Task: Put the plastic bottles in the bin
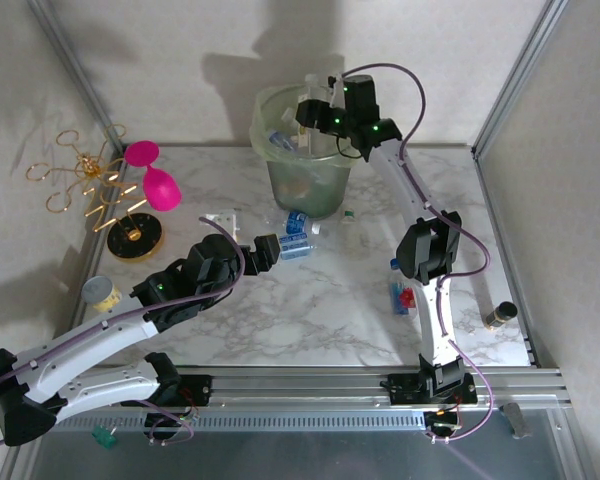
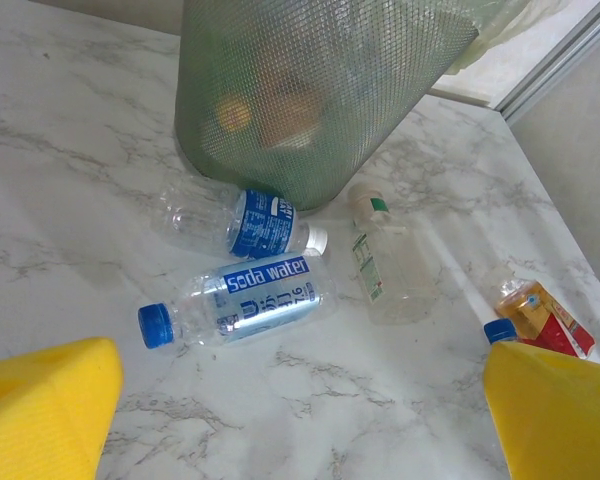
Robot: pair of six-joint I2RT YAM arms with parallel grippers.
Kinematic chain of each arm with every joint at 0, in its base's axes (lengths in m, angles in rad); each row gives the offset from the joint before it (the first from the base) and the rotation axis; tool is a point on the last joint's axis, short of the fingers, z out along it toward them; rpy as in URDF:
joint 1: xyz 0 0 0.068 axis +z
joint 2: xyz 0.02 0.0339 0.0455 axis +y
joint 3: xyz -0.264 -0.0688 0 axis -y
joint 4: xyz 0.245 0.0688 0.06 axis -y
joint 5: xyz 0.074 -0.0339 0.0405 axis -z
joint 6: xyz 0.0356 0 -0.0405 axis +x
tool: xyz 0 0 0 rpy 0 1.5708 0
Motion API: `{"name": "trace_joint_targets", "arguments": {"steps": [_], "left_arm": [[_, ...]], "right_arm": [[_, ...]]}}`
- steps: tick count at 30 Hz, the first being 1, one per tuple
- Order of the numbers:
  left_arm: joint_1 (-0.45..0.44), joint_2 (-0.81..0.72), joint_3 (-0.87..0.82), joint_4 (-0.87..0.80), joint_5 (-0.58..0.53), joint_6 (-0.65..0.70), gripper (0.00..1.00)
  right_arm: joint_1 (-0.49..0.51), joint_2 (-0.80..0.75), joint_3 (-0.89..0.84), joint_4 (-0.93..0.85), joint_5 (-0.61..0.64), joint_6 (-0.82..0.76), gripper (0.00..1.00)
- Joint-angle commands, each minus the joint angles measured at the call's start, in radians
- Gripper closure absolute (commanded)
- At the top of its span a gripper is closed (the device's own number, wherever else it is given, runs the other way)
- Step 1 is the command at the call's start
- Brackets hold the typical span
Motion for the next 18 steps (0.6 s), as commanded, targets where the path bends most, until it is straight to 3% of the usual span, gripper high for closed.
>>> {"name": "trace_joint_targets", "arguments": {"steps": [1, 8, 15, 18], "left_arm": [[0.011, -0.001, 0.041, -0.002, 0.003, 0.025, 0.07], [0.015, -0.005, 0.048, -0.008, 0.002, 0.033, 0.07], [0.019, -0.028, 0.068, -0.022, -0.013, 0.047, 0.07], [0.022, -0.044, 0.086, -0.038, -0.024, 0.063, 0.07]], "right_arm": [[-0.006, 0.001, 0.008, 0.0, 0.001, -0.005, 0.3], [-0.021, -0.082, -0.005, 0.013, 0.062, -0.03, 0.29], [-0.021, -0.157, -0.053, 0.014, 0.063, -0.057, 0.47], [-0.019, -0.199, -0.094, 0.014, 0.047, -0.067, 0.5]]}}
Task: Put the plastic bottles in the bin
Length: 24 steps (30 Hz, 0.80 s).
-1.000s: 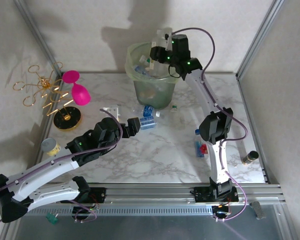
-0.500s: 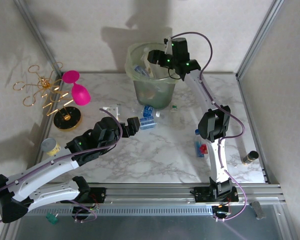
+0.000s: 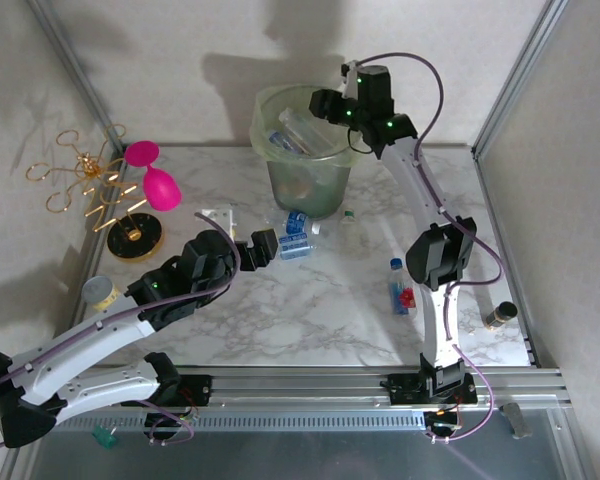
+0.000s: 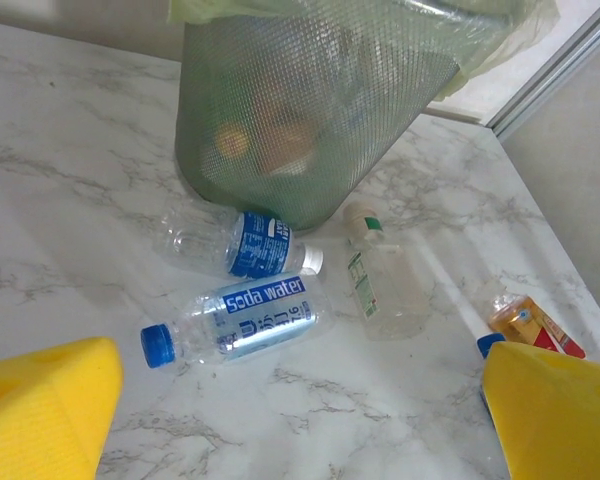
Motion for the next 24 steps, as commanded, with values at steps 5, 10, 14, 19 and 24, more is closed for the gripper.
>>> {"name": "trace_joint_targets", "arguments": {"steps": [5, 10, 14, 19, 24], "left_arm": [[0.011, -0.066, 0.088, -0.065, -0.048, 0.07, 0.07], [0.011, -0.102, 0.115, -0.096, -0.03, 0.101, 0.07], [0.011, -0.117, 0.129, -0.116, 0.019, 0.107, 0.07], [0.011, -0.145, 0.135, -0.138, 0.073, 0.108, 0.07], [0.011, -0.176, 0.123, -0.154, 0.085, 0.117, 0.07]], "right_arm": [[0.009, -0.182, -0.135, 0.02, -0.009, -0.039, 0.5], [0.036, -0.356, -0.286, 0.066, 0.024, -0.062, 0.45], [0.048, -0.548, -0.519, 0.139, 0.067, -0.019, 0.37], [0.061, -0.755, -0.779, 0.102, 0.143, 0.01, 0.38], [0.063, -0.927, -0.993, -0.019, 0.248, 0.035, 0.39]]}}
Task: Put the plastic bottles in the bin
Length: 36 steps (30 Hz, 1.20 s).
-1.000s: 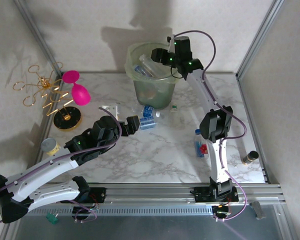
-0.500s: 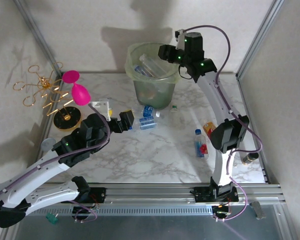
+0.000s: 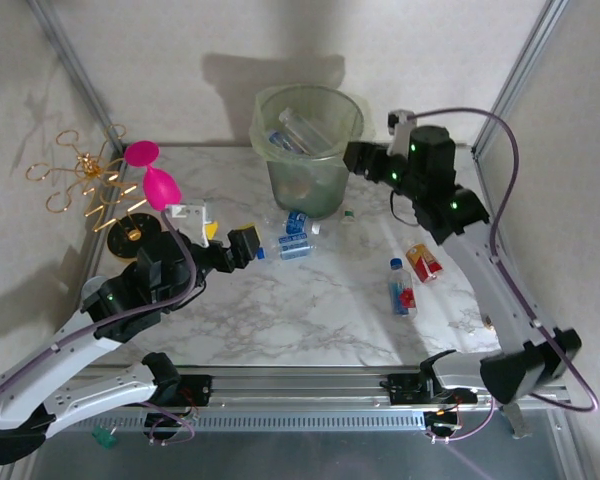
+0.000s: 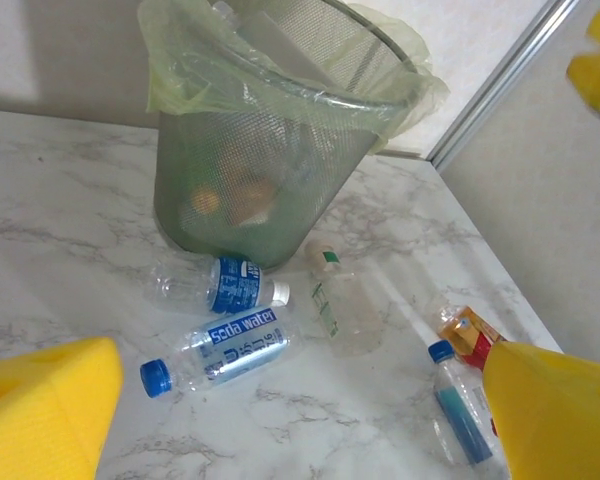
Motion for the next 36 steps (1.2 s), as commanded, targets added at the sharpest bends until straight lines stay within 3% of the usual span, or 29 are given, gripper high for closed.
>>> {"name": "trace_joint_targets", "arguments": {"steps": [1, 10, 13, 19, 31, 36], "left_arm": [[0.007, -0.028, 0.017, -0.026, 0.029, 0.025, 0.07], [0.007, -0.025, -0.003, -0.011, 0.059, 0.039, 0.07], [0.007, -0.031, -0.012, -0.015, 0.066, 0.041, 0.07], [0.007, -0.041, -0.012, -0.032, 0.064, 0.04, 0.07], [0.007, -0.044, -0.028, -0.033, 0.079, 0.024, 0.07], [0.007, -0.039, -0.03, -0.03, 0.082, 0.021, 0.07]], "right_arm": [[0.004, -0.072, -0.112, -0.121, 0.122, 0.042, 0.39], [0.003, -0.155, -0.45, -0.276, 0.379, 0.244, 0.25], [0.0, -0.127, -0.506, -0.328, 0.493, 0.339, 0.11], [-0.02, -0.045, -0.618, -0.278, 0.446, 0.371, 0.02], [-0.043, 0.048, -0.712, -0.176, 0.375, 0.338, 0.02], [-0.043, 0.059, -0.729, -0.127, 0.32, 0.316, 0.06]]}}
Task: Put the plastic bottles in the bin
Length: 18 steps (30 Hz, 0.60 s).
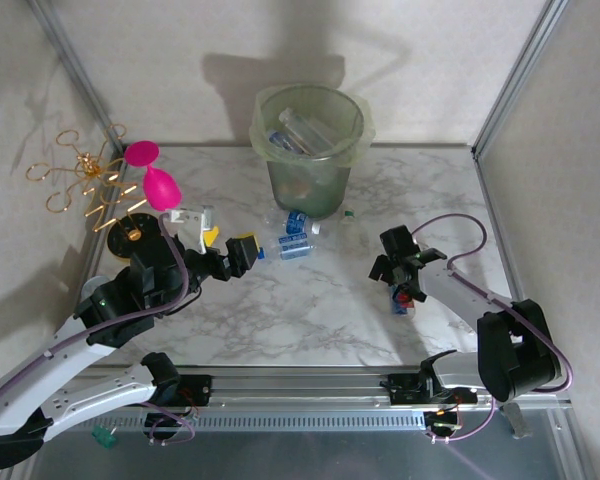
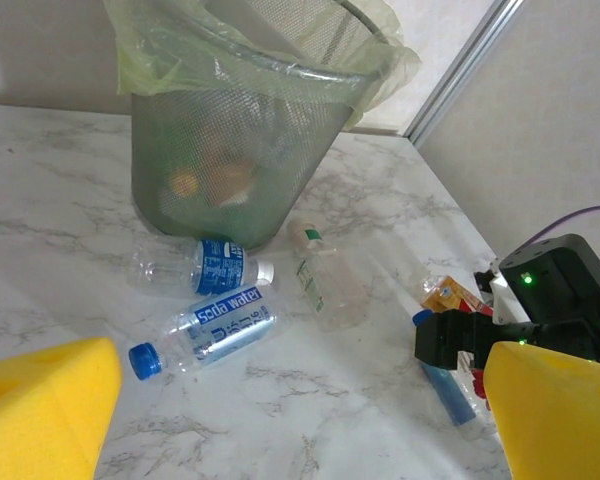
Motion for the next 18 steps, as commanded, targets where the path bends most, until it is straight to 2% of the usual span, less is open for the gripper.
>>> {"name": "trace_joint_targets", "arguments": {"steps": [1, 6, 13, 18], "left_arm": [[0.007, 0.0, -0.015, -0.003, 0.015, -0.006, 0.07], [0.007, 0.008, -0.011, -0.003, 0.019, -0.008, 0.07], [0.007, 0.019, -0.008, 0.0, 0.021, -0.017, 0.07], [0.007, 0.025, -0.003, 0.0, 0.019, -0.02, 0.07]], "right_arm": [[-0.004, 0.01, -0.021, 0.052, -0.043, -0.017, 0.08], [-0.004, 0.024, -0.035, 0.095, -0.088, -0.034, 0.15], [-0.003, 0.042, -0.059, 0.117, -0.069, -0.016, 0.34], [-0.003, 0.047, -0.054, 0.105, -0.058, 0.009, 0.32]]}}
